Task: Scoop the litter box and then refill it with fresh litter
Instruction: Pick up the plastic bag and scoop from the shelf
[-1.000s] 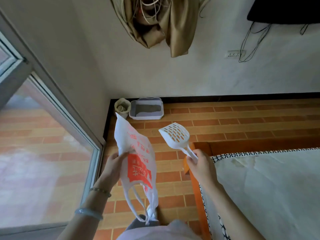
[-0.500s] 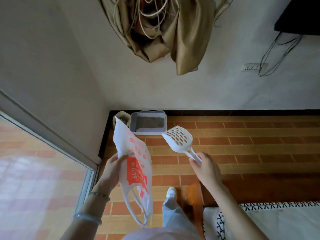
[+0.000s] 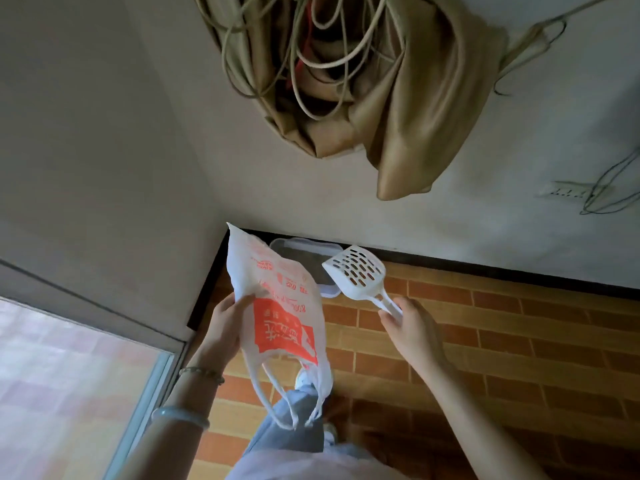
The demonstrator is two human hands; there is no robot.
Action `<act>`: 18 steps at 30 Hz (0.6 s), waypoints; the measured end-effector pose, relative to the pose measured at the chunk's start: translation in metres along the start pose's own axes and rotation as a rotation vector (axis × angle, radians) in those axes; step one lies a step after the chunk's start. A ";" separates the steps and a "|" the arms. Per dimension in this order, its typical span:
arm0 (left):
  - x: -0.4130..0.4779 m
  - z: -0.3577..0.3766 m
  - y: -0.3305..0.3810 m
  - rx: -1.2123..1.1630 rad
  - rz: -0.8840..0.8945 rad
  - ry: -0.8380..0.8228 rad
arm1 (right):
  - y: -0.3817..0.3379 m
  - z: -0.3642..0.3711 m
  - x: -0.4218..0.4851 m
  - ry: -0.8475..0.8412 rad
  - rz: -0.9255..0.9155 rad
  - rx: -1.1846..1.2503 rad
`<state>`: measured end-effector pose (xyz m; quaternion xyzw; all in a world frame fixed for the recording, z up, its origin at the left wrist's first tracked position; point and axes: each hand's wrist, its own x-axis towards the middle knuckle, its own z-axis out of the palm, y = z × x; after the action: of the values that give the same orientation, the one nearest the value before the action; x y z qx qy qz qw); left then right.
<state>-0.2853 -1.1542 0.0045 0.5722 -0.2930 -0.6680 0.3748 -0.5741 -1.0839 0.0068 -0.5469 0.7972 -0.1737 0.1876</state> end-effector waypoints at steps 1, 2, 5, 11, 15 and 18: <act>0.009 0.003 0.005 -0.008 0.001 0.016 | -0.001 0.000 0.014 -0.006 -0.017 -0.010; 0.019 0.007 0.011 -0.017 0.005 0.030 | -0.004 0.000 0.029 -0.011 -0.033 -0.020; 0.047 0.015 0.027 -0.036 0.014 0.048 | -0.015 0.001 0.073 -0.027 -0.067 -0.026; 0.104 0.022 0.061 -0.102 0.000 0.136 | -0.050 0.001 0.159 -0.084 -0.163 -0.026; 0.130 0.022 0.075 -0.130 -0.022 0.203 | -0.071 0.007 0.200 -0.142 -0.232 -0.033; 0.139 0.017 0.076 -0.196 -0.028 0.272 | -0.082 0.013 0.219 -0.244 -0.295 -0.058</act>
<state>-0.2984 -1.3130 -0.0060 0.6224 -0.1650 -0.6147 0.4556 -0.5737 -1.3183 0.0111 -0.6802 0.6842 -0.1086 0.2396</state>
